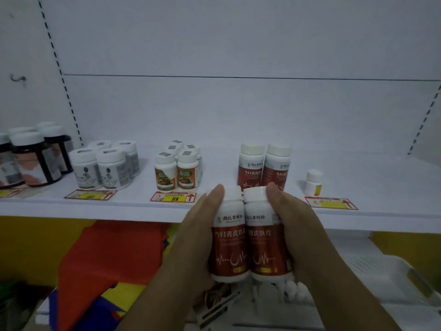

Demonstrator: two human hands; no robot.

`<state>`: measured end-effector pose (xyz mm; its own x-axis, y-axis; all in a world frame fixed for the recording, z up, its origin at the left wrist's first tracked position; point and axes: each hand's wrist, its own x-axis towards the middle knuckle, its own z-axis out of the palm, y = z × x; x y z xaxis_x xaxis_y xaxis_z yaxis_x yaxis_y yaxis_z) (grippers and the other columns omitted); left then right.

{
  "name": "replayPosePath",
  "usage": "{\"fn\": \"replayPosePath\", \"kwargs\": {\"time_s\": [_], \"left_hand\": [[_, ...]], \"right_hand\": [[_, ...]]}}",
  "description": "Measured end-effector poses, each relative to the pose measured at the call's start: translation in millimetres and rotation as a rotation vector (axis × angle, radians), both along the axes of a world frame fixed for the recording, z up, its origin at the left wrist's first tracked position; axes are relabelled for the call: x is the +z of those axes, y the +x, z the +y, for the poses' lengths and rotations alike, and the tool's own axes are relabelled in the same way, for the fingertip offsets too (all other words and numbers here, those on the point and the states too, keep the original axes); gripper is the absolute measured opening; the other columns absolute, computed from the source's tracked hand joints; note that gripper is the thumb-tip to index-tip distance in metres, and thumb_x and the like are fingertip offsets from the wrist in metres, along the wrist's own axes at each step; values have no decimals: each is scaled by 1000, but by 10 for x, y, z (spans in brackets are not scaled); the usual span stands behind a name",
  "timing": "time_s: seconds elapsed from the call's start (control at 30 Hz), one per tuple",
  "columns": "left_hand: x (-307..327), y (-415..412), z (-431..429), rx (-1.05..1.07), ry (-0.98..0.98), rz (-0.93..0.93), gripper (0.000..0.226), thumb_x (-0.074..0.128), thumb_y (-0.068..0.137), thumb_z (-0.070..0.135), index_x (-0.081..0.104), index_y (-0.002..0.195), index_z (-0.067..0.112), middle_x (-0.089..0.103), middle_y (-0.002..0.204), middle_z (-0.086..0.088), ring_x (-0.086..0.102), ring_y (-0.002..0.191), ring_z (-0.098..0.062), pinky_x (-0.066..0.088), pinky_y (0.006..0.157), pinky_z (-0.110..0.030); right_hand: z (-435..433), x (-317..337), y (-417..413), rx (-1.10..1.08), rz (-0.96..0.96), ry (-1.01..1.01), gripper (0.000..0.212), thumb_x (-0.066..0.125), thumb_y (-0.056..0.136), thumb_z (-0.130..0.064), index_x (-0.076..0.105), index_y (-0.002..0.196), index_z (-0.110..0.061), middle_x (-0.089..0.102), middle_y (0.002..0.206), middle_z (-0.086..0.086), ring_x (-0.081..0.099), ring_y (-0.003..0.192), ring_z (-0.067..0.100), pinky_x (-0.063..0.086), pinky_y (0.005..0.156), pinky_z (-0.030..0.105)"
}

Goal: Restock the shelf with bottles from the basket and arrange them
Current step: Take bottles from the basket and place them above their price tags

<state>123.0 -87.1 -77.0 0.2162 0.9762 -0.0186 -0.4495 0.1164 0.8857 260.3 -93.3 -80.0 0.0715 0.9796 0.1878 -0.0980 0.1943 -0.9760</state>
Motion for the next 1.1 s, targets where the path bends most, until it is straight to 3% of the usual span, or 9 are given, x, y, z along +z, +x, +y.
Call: {"fn": "replayPosePath", "kwargs": {"time_s": [0.1, 0.17, 0.23, 0.33, 0.4, 0.47, 0.6, 0.73, 1.1], "left_hand": [[163, 119, 110, 13, 136, 36, 38, 62, 52, 49, 76, 81, 29, 77, 91, -5, 74, 84, -25, 53, 77, -44], [352, 223, 157, 55, 259, 92, 36, 59, 51, 54, 75, 77, 36, 77, 91, -2, 73, 86, -23, 53, 81, -46], [582, 296, 254, 170, 418, 208, 36, 56, 47, 63, 72, 72, 44, 76, 84, 3, 74, 81, -17, 55, 75, -42], [1027, 342, 520, 318, 663, 340, 42, 49, 55, 74, 69, 72, 41, 74, 82, 9, 71, 81, -8, 52, 72, -28], [1300, 345, 789, 390, 759, 355, 41, 48, 60, 67, 64, 83, 37, 72, 89, 12, 67, 93, -4, 48, 82, -24], [1490, 366, 1111, 389, 794, 434, 33, 52, 68, 55, 60, 93, 36, 68, 96, 14, 63, 97, -3, 48, 87, -24], [1524, 429, 1699, 274, 724, 699, 19, 53, 90, 38, 64, 98, 25, 68, 99, 6, 64, 95, -13, 54, 85, -33], [1369, 426, 1992, 180, 693, 930, 27, 55, 90, 33, 63, 110, 15, 67, 106, 1, 65, 94, -9, 57, 71, -18], [1060, 579, 2183, -220, 345, 1233, 29, 71, 79, 19, 67, 107, 12, 70, 108, -6, 66, 95, -16, 58, 71, -25]], "right_hand": [[119, 191, 120, 5, -92, 78, 29, 47, 80, -46, 68, 71, -28, 72, 68, -19, 69, 65, -2, 52, 52, 13], [198, 388, 208, -13, -171, 155, 38, 45, 72, -63, 63, 77, -29, 71, 71, -19, 68, 67, -1, 54, 53, 16], [297, 625, 344, -74, -218, 290, 51, 48, 63, -75, 64, 79, -30, 73, 79, -11, 71, 71, 9, 59, 63, 29], [508, 1058, 668, -204, -188, 480, 57, 45, 54, -70, 66, 77, -23, 70, 69, -5, 68, 63, 8, 60, 60, 27], [732, 1302, 888, -275, -196, 521, 63, 46, 60, -68, 62, 81, -11, 64, 64, -3, 63, 61, 7, 57, 61, 26], [1022, 1445, 1076, -264, -217, 476, 49, 50, 75, -61, 63, 76, -13, 64, 66, -10, 61, 64, 2, 53, 62, 20], [1592, 1414, 1296, -75, -295, 319, 25, 58, 86, -40, 68, 94, -19, 70, 91, -6, 66, 85, 9, 52, 76, 25], [1938, 1220, 1348, -40, -354, 213, 33, 65, 80, -40, 70, 101, -15, 71, 99, 0, 66, 93, 15, 52, 83, 32], [2092, 769, 1339, 299, -582, -57, 25, 69, 81, -28, 66, 98, -11, 69, 95, 0, 65, 85, 12, 53, 65, 20]]}}
